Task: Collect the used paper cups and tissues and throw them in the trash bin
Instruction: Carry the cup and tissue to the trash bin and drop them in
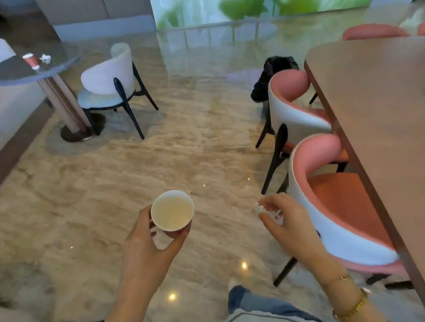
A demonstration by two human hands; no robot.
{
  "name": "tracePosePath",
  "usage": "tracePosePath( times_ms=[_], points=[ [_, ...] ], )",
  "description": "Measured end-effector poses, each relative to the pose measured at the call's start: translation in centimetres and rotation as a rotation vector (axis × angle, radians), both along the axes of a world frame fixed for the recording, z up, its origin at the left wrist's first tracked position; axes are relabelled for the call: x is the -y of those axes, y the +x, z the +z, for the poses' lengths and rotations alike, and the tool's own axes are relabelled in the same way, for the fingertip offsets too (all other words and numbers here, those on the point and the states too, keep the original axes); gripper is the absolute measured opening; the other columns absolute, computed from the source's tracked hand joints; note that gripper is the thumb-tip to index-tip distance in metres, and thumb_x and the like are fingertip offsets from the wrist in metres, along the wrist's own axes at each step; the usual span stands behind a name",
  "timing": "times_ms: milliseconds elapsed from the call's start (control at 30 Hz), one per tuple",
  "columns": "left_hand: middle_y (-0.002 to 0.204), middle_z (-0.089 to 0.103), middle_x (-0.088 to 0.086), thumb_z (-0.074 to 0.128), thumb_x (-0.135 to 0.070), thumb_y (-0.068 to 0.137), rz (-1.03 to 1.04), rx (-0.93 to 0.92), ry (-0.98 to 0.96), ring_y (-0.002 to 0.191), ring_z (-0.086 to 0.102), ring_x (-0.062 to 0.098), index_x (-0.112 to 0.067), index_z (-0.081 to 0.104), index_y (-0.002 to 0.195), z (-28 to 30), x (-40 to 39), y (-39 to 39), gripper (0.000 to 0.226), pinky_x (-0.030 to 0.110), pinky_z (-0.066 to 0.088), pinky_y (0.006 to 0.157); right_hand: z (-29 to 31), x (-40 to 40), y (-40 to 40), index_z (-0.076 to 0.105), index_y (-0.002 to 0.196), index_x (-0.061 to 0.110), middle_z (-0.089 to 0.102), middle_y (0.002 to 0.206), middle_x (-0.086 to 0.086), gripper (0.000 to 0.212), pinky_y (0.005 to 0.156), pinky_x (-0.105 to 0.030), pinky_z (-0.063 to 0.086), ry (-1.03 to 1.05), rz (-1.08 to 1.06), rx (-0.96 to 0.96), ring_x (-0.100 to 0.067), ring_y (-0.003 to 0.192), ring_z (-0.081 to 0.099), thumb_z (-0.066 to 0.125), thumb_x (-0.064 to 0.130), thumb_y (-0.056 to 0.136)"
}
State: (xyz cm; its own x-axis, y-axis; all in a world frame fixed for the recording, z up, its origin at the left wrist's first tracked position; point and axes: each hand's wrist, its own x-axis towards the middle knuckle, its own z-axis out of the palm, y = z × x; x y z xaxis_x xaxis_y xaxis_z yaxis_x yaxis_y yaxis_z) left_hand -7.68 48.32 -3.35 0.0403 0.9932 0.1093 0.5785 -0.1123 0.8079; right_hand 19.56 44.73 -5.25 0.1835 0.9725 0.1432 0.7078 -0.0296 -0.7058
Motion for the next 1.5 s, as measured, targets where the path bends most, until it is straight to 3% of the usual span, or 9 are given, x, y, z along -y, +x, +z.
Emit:
tracePosePath(
  times_ms=[167,333,433,633,800,933,1000,1367,1500],
  points=[
    [0.104,0.059,-0.024,0.082,-0.044,0.068,0.031,0.028,0.025,0.095,0.06,-0.001,-0.039,0.047,0.114,1.0,-13.1,2.3,0.057,0.013,0.044,0.072,1.3,-14.6,2.3,0.064,0.102,0.022,0.059,0.094,0.011,0.016,0.076,-0.016,0.046,0.014,0.024,0.019,-0.002,0.087,0.057,0.066,0.018,0.087],
    [0.1,0.057,-0.031,0.078,-0.055,0.066,0.074,0.018,0.015,0.092,0.056,-0.013,-0.046,0.044,0.112,0.6,-24.4,3.2,0.058,0.005,0.04,0.065,1.2,-26.9,3.6,0.062,0.103,0.027,0.057,0.095,0.015,0.018,0.075,-0.011,0.043,-0.003,0.062,0.029,0.003,0.089,0.055,0.066,0.02,0.087],
    [0.096,0.057,-0.029,0.077,-0.054,0.065,0.081,0.041,0.005,0.092,0.055,-0.013,-0.043,0.044,0.113,-0.3,-32.0,3.5,0.059,0.009,0.041,0.069,0.4,-34.3,3.9,0.062,0.104,0.027,0.057,0.096,0.016,0.019,0.077,-0.013,0.046,-0.003,0.068,0.049,0.003,0.09,0.056,0.067,0.022,0.087],
    [0.102,0.057,-0.021,0.08,-0.043,0.069,0.02,0.026,0.043,0.094,0.057,0.001,-0.035,0.047,0.114,-0.6,-49.3,3.8,0.057,0.011,0.042,0.074,-0.1,-50.4,3.8,0.063,0.109,0.022,0.06,0.1,0.009,0.021,0.082,-0.02,0.049,-0.011,0.066,0.038,-0.002,0.091,0.056,0.066,0.02,0.088],
    [0.109,0.054,-0.028,0.079,-0.047,0.07,-0.097,0.003,0.088,0.101,0.055,-0.006,-0.037,0.047,0.118,0.9,-64.1,4.8,0.059,0.011,0.043,0.076,1.2,-63.1,4.4,0.063,0.107,0.022,0.06,0.098,0.008,0.02,0.077,-0.003,0.038,0.012,-0.013,0.034,0.004,0.088,0.053,0.066,0.02,0.088],
    [0.108,0.052,-0.031,0.076,-0.05,0.069,-0.192,-0.011,0.093,0.103,0.052,-0.011,-0.04,0.045,0.117,1.7,-73.8,6.7,0.057,0.007,0.042,0.074,1.6,-70.6,5.9,0.064,0.107,0.019,0.06,0.096,0.006,0.02,0.076,-0.009,0.041,0.012,-0.113,0.02,-0.003,0.088,0.055,0.067,0.018,0.087],
    [0.11,0.054,-0.028,0.075,-0.051,0.069,-0.24,-0.015,0.074,0.104,0.052,-0.01,-0.039,0.045,0.117,1.7,-77.9,7.9,0.057,0.009,0.042,0.075,1.3,-73.8,7.0,0.064,0.105,0.02,0.06,0.095,0.005,0.02,0.077,-0.013,0.042,0.008,-0.152,0.022,-0.006,0.088,0.055,0.067,0.017,0.086],
    [0.11,0.055,-0.022,0.08,-0.043,0.069,-0.308,0.006,0.027,0.098,0.055,-0.001,-0.037,0.045,0.119,-0.5,-100.5,18.5,0.061,0.011,0.042,0.075,-1.5,-93.6,16.6,0.064,0.102,0.02,0.059,0.093,0.008,0.017,0.074,-0.002,0.038,-0.01,-0.248,-0.038,-0.001,0.088,0.055,0.067,0.014,0.086],
    [0.11,0.054,-0.024,0.079,-0.046,0.069,-0.327,0.015,0.049,0.097,0.055,-0.002,-0.041,0.043,0.118,0.3,-110.0,24.0,0.061,0.01,0.041,0.072,-0.7,-102.6,21.8,0.064,0.103,0.019,0.06,0.094,0.008,0.016,0.076,-0.011,0.043,-0.004,-0.263,-0.042,-0.005,0.089,0.056,0.066,0.016,0.088]
  ],
)
